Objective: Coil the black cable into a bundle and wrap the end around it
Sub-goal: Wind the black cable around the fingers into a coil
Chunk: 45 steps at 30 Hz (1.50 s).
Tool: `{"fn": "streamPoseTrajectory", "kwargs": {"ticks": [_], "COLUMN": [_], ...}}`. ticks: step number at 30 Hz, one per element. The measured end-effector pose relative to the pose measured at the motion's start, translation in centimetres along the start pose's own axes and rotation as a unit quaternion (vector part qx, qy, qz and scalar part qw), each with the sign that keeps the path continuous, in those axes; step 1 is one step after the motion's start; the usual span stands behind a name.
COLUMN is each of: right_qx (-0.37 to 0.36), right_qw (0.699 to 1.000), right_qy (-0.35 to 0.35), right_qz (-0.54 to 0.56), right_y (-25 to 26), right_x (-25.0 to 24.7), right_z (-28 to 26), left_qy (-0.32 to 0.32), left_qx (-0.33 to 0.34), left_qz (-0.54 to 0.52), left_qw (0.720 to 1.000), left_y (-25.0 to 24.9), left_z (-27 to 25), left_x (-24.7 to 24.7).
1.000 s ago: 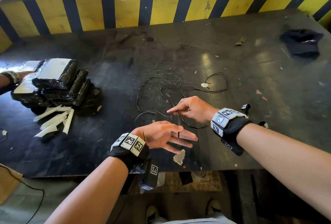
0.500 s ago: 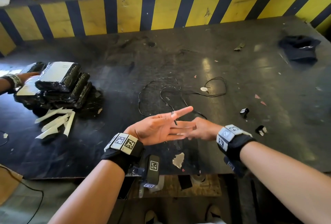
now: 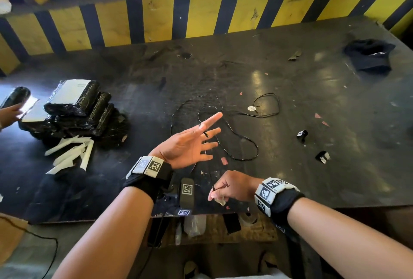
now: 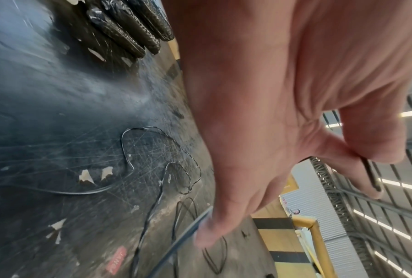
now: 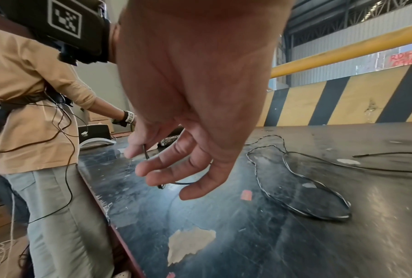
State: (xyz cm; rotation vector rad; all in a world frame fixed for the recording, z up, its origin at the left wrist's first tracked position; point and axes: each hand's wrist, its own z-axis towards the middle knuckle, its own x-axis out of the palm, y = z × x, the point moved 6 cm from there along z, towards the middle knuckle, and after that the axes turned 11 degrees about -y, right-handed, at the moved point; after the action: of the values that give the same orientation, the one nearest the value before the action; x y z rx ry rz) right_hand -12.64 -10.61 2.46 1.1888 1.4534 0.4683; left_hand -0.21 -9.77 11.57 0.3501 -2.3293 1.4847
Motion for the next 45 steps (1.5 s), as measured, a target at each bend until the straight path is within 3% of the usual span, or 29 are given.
{"fn": "streamPoseTrajectory", "kwargs": {"ticks": [4,9,14,20,23,26,31,35,39,45], "right_qx": [0.043,0.037,0.023,-0.036,-0.066,-0.087,-0.092,-0.040,0.026,0.073], "right_qw": [0.998,0.993,0.975,0.938,0.923,0.911,0.908,0.934,0.970,0.978], "right_qy": [0.024,0.037,-0.024,-0.100,-0.139,-0.178,-0.219,-0.220,-0.205,-0.188], "right_qz": [-0.030,-0.103,-0.220,-0.330,-0.354,-0.362,-0.345,-0.277,-0.130,0.048], "right_y": [0.7,1.5,2.9,6.9,8.3,9.3,9.8,7.8,4.5,0.3], "right_x": [0.1,-1.6,-6.9,-10.2,-10.7,-11.5,-13.0,-13.2,-12.6,-9.1], "right_z": [-0.5,-0.7,-0.3,0.6,1.2,1.5,2.7,4.2,5.4,3.7], "left_qy": [-0.032,-0.090,-0.124,-0.145,-0.133,-0.074,0.010,0.041,0.052,0.074], "left_qx": [0.012,-0.009,-0.073,-0.146,-0.179,-0.213,-0.201,-0.164,-0.127,-0.061], "left_qz": [0.036,0.126,0.172,0.139,0.108,0.119,0.094,0.045,0.004,-0.030], "left_qw": [0.999,0.988,0.974,0.969,0.969,0.967,0.975,0.985,0.990,0.995], "left_y": [1.1,3.3,6.4,8.5,9.1,9.6,9.5,7.5,5.7,2.8], "left_z": [0.4,0.0,-1.3,-1.8,-1.8,-2.2,-3.1,-3.3,-3.8,-4.0], "left_x": [-0.9,-3.3,-5.3,-4.7,-4.1,-3.1,-1.1,0.4,0.3,0.1]}}
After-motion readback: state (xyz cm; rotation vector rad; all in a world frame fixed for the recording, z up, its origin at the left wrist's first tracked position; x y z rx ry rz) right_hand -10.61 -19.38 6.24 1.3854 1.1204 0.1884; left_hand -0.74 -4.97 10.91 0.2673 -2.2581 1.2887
